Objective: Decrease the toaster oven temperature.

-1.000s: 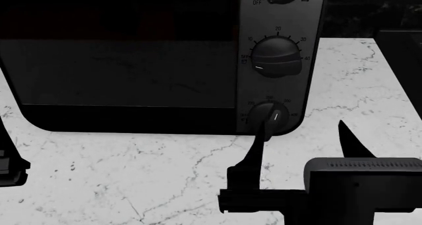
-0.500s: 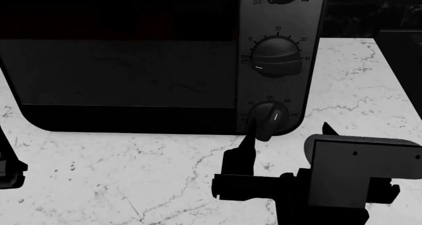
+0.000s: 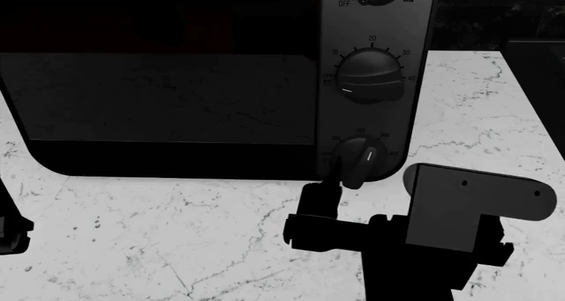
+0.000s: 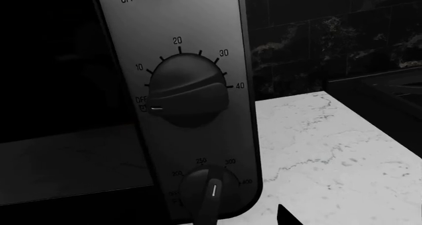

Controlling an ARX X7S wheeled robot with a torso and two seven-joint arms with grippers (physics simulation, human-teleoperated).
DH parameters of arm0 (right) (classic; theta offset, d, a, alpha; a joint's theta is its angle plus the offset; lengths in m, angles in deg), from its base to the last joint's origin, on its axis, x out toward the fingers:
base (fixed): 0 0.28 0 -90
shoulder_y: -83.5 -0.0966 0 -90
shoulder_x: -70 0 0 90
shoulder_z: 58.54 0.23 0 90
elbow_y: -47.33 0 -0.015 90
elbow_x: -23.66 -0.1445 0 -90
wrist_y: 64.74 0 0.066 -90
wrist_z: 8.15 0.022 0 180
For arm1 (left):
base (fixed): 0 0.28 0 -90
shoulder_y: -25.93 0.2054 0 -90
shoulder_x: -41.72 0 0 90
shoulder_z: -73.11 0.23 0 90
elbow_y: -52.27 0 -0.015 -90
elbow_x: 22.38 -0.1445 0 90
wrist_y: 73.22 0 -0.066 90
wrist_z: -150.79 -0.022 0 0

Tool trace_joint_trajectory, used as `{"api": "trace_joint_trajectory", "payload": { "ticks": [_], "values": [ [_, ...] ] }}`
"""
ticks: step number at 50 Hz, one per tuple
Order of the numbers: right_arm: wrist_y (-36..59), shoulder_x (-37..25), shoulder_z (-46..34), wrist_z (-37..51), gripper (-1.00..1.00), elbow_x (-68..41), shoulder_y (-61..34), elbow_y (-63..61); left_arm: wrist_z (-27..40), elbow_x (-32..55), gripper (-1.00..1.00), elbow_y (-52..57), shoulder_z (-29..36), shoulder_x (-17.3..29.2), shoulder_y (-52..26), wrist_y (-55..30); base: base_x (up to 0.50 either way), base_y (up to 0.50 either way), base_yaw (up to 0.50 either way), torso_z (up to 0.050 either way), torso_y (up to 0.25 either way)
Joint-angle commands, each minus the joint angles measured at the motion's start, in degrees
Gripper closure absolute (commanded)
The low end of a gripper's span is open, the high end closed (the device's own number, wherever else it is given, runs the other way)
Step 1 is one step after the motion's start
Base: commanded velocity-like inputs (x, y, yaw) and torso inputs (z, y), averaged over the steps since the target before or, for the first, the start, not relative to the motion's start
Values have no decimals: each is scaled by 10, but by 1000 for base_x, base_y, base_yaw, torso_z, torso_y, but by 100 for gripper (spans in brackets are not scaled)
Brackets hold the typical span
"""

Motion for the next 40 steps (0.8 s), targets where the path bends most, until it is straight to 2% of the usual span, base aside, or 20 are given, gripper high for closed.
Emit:
{"api": "trace_joint_trajectory", "payload": {
  "ticks": [1, 40],
  "values": [
    [-46, -10, -18, 20, -100, 7, -7, 65, 3, 1, -100, -4, 3, 3, -1, 2, 0, 0, 0, 0, 0],
    [-112, -27, -59, 26, -100, -12, -44, 201, 14, 5, -100, 1, 9, 14, 4, 1, 0, 0, 0, 0, 0]
  ]
}}
